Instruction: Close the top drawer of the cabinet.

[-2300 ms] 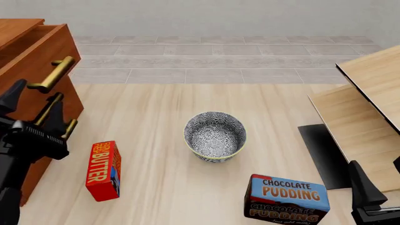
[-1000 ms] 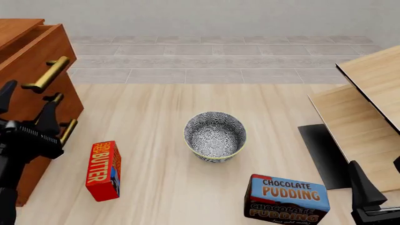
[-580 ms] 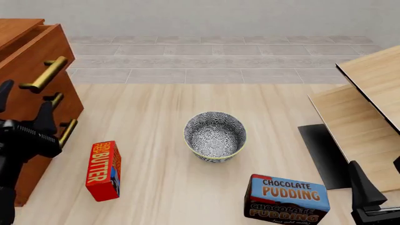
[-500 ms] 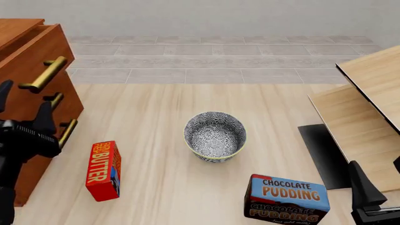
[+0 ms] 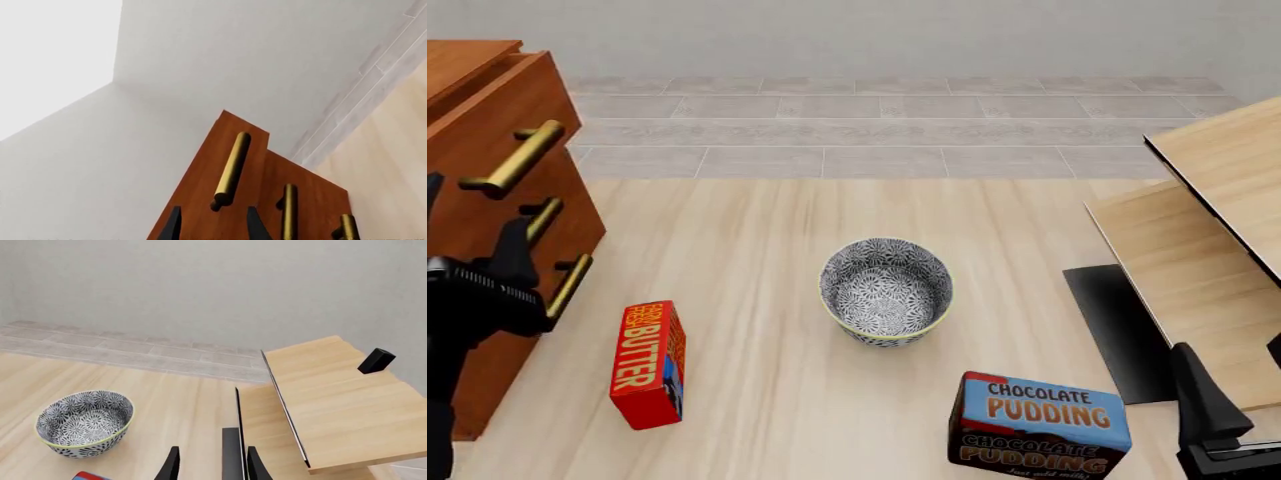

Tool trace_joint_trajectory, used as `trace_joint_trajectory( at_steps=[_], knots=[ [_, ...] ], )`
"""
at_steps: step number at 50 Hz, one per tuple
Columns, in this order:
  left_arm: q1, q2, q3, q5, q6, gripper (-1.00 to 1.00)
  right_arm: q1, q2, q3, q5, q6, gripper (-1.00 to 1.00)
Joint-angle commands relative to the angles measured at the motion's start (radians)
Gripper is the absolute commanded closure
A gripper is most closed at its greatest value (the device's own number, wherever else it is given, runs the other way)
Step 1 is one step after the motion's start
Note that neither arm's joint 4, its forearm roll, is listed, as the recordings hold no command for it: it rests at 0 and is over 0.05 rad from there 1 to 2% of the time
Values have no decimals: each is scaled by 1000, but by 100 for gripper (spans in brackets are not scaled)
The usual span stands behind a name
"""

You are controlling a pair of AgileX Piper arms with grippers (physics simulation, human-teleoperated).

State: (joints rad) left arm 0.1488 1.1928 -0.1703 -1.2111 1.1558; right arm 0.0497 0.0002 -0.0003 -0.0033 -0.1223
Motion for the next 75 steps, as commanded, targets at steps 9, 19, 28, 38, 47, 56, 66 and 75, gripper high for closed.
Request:
trace_joint_trajectory(
  at_steps=[9,19,28,38,47,56,66,75],
  knots=[
    [51,-2,9,-9,-2,-100,2,0,-1,-4,-8,-100],
    [62,8,-1,-9,1,-100,3,0,-1,-9,-13,-100],
    [75,15,-8,-9,0,-100,1,0,-1,-14,-13,-100],
    [96,18,-9,-9,-5,-100,2,0,-1,-16,-16,-100],
    [109,12,-3,-9,-8,-100,2,0,-1,-15,-18,-100],
    [119,11,-3,-9,-7,-100,2,0,0,-17,-23,-100],
    [132,13,1,-9,-4,-100,2,0,-1,-18,-22,-100],
    [150,17,-1,-9,-10,-100,2,0,0,-20,-23,-100]
  ],
)
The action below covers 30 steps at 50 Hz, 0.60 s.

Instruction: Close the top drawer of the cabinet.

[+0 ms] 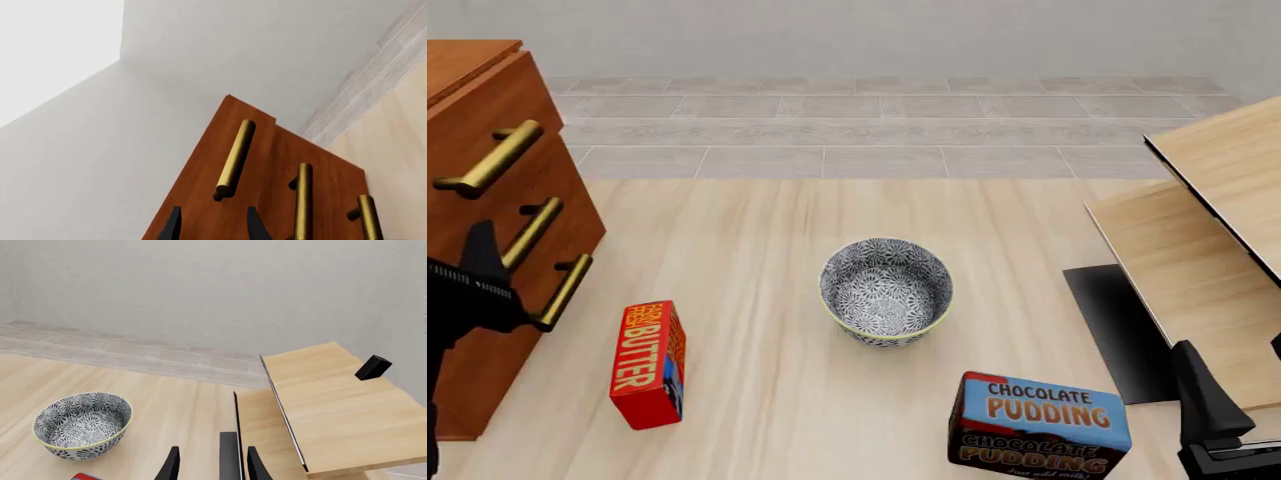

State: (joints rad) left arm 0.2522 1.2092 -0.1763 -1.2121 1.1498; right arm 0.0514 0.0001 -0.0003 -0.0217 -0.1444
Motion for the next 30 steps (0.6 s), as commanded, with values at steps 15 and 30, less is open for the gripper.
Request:
trace_joint_trajectory(
  at_steps=[15,30],
  knots=[
    [82,19,7,-8,-11,-100,3,0,0,-1,-1,-100],
    [114,30,12,-8,-12,-100,14,0,0,-3,14,-100]
  ],
)
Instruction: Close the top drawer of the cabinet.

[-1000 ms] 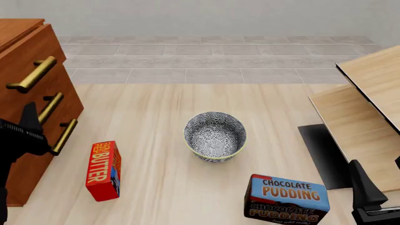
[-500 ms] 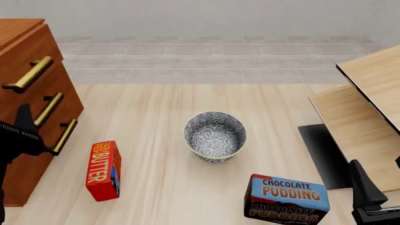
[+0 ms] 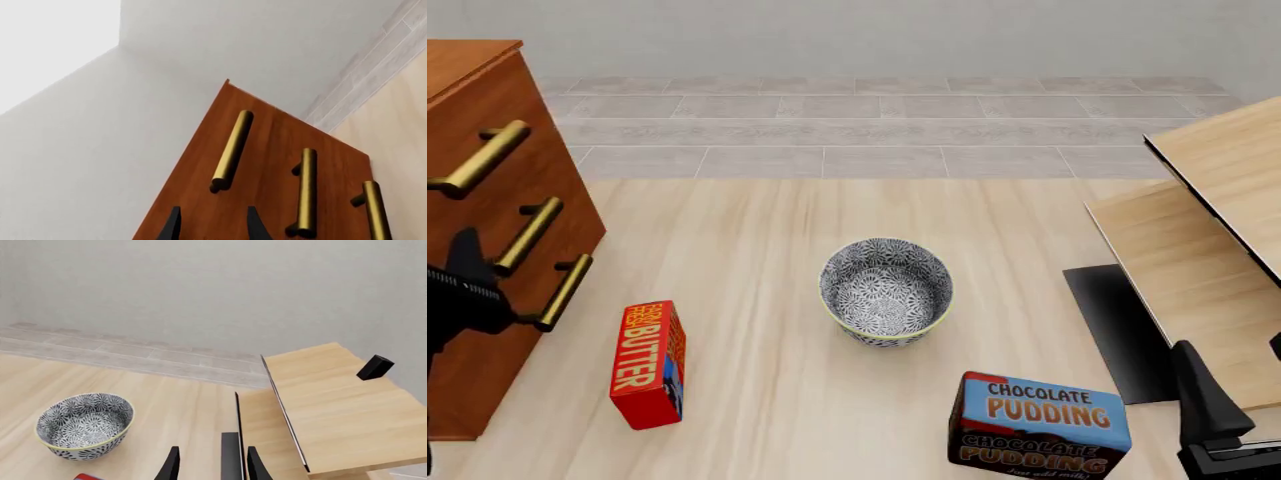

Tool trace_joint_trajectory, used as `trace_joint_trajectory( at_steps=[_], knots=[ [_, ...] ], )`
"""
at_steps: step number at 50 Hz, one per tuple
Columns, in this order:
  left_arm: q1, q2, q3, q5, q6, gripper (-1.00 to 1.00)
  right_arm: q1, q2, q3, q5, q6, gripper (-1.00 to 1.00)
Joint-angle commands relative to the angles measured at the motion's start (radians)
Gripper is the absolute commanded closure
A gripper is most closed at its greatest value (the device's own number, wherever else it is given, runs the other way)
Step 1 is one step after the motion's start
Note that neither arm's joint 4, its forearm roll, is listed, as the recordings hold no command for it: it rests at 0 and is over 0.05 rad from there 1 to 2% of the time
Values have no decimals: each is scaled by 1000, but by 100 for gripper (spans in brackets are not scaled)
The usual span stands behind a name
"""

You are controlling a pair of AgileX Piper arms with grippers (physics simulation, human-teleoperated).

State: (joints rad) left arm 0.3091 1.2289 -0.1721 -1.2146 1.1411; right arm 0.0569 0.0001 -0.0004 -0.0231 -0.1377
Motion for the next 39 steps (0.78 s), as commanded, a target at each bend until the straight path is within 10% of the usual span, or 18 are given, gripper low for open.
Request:
trace_joint_trajectory(
  at_steps=[1,32,38,39],
  knots=[
    [58,9,9,-5,-2,-100,10,0,-1,-1,7,-100],
    [144,4,35,-5,-15,-100,69,0,0,-8,26,-100],
    [100,-32,125,-5,-168,-100,81,0,0,-3,45,-100],
    [-4,-206,153,195,-368,-100,96,0,-11,48,124,-100]
  ],
)
